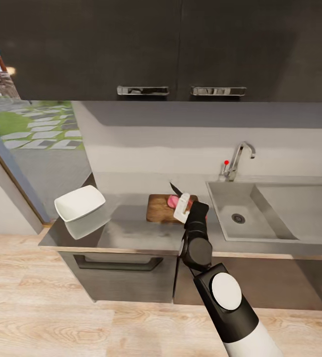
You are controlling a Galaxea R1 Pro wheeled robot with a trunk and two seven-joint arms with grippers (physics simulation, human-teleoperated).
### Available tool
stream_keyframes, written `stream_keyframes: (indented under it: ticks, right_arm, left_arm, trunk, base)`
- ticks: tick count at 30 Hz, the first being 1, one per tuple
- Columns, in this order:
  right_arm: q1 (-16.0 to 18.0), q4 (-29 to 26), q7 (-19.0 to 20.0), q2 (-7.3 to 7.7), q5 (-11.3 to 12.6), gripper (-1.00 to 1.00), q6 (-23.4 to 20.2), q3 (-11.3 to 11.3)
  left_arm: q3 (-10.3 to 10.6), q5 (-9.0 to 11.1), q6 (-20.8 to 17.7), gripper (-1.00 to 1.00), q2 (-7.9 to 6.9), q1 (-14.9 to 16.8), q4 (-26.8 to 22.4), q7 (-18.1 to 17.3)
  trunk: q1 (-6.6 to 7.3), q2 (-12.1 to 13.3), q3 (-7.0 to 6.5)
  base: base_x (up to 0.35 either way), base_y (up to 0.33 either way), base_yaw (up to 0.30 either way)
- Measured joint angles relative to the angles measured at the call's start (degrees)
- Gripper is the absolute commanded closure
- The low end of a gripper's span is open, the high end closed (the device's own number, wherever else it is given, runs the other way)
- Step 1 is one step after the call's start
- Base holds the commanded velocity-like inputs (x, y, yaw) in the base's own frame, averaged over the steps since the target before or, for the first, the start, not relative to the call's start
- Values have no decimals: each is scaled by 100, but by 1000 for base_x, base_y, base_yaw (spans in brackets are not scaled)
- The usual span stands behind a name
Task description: In the kitchen, take the Vidalia onion out of the sink, dice it on the chopping board with the paring knife, put the diced onion into the bowl on the countertop, then place both the paring knife and the chopping board into the sink.
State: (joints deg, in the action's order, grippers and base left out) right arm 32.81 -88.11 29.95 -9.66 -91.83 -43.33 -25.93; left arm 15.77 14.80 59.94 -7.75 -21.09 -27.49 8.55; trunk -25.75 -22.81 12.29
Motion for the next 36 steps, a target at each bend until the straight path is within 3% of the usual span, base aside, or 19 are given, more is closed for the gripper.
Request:
stream_keyframes:
  ticks: [9, 23, 36]
  right_arm:
    - [0, 0, 15, -7, 0, 100, -2, -7]
    - [0, 11, 24, -9, 0, 100, -2, -15]
    - [0, 52, 41, -18, 8, 100, -2, -48]
  left_arm:
    - [0, 0, 0, -100, 1, 0, 2, 0]
    - [0, 0, 0, -100, 3, 0, 8, 0]
    - [0, 0, 0, -100, 2, 0, 37, 0]
  trunk:
    - [1, 0, 0]
    - [2, 0, 0]
    - [0, 0, 0]
  base:
    - [47, -2, 0]
    - [225, 0, 0]
    - [13, 0, 0]
